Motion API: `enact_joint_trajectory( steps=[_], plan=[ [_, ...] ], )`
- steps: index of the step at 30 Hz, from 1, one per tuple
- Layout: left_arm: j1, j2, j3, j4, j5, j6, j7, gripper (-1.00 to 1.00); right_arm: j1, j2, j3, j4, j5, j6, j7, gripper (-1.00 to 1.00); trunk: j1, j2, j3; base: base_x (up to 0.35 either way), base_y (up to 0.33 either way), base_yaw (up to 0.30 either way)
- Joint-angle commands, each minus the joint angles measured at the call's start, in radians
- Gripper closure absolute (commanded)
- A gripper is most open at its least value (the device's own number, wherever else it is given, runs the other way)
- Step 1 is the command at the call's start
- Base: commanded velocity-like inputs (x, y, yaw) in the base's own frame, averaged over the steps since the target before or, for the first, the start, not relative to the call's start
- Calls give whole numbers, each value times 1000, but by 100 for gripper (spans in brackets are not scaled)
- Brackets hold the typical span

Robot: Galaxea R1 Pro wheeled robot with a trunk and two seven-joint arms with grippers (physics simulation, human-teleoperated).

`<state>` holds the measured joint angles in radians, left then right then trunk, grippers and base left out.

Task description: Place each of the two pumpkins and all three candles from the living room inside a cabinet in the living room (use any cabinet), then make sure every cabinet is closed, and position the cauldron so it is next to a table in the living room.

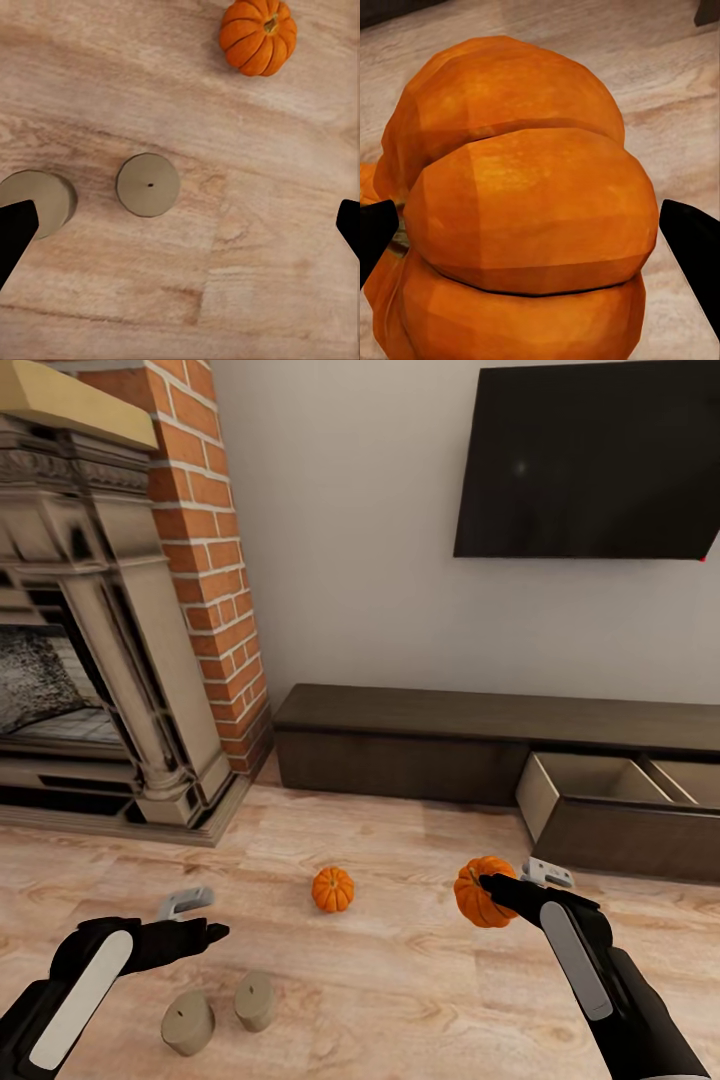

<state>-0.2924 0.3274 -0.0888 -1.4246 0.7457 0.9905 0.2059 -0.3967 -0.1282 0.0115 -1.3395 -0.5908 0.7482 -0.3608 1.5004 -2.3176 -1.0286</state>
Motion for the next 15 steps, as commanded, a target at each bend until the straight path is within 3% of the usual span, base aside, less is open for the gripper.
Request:
enact_joint_trajectory(
  steps=[1,9,15],
  plan=[
    [-1,1,-2,-1,11,2,10,-100,-1,0,2,-1,-11,2,-10,100,0,0,-1,36,-19,0],
    [-1,1,-2,-2,11,2,10,-100,-1,-1,1,-1,-11,1,-9,100,0,0,-1,17,-4,0],
    [-1,1,-3,-2,11,2,10,-100,-1,-1,2,-1,-11,1,-9,100,0,0,-1,206,0,0]
  ],
)
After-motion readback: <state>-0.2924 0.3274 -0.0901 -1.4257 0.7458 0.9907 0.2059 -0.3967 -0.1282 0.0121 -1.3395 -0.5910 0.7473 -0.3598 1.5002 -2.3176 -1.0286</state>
